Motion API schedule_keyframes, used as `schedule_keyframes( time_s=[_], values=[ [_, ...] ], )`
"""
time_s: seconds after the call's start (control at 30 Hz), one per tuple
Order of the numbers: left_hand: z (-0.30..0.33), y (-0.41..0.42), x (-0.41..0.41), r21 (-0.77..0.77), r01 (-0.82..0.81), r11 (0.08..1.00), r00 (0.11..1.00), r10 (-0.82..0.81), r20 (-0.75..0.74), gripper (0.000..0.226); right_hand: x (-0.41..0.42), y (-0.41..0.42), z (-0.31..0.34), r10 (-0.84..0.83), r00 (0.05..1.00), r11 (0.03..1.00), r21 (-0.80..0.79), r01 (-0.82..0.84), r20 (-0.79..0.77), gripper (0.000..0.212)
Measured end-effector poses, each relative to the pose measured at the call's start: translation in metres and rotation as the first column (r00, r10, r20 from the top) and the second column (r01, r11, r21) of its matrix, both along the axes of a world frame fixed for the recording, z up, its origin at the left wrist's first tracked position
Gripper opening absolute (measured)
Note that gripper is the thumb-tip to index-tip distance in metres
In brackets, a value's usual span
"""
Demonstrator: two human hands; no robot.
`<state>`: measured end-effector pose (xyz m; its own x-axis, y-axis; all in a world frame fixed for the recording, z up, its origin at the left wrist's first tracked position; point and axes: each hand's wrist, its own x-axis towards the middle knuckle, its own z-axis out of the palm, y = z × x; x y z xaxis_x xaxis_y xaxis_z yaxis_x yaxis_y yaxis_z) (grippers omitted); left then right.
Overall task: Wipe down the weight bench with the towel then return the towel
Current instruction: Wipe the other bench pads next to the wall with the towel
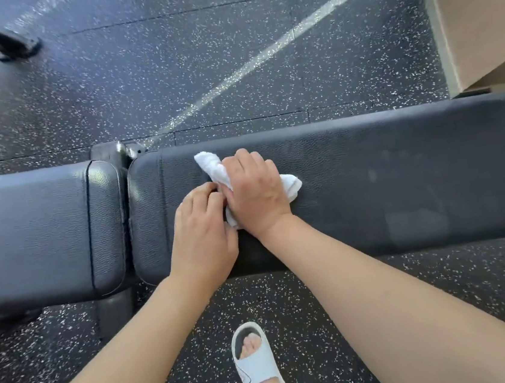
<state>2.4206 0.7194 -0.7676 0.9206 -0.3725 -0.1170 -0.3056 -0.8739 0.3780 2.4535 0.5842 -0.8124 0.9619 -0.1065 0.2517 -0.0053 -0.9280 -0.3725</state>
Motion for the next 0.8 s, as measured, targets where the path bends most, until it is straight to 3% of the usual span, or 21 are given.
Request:
schedule_keyframes(
  time_s=[0.2,0.43,0.6,0.7,0.8],
  values=[
    [0.008,-0.063,-0.024,0.056,0.106,0.993,0.994,-0.104,-0.028,0.050,-0.035,-0.096,0.002,0.054,0.997,0.997,-0.058,-0.051,0.049,0.012],
    [0.008,-0.219,-0.021,0.042,0.268,0.963,0.964,-0.268,-0.004,0.055,-0.111,-0.275,0.004,-0.162,0.986,0.984,-0.075,0.164,0.031,0.017],
    [0.003,-0.325,-0.003,0.097,0.371,0.924,0.928,-0.373,0.001,0.057,-0.174,-0.356,0.006,-0.270,0.963,0.961,-0.067,0.269,-0.003,0.017],
    [-0.003,-0.364,0.009,0.111,0.323,0.940,0.946,-0.325,-0.007,0.054,-0.203,-0.383,0.005,-0.277,0.961,0.960,-0.047,0.276,-0.010,0.015],
    [-0.014,-0.384,-0.003,0.107,0.177,0.978,0.982,-0.182,0.042,0.052,-0.214,-0.396,0.003,-0.217,0.976,0.976,-0.008,0.217,-0.017,0.013]
  ],
)
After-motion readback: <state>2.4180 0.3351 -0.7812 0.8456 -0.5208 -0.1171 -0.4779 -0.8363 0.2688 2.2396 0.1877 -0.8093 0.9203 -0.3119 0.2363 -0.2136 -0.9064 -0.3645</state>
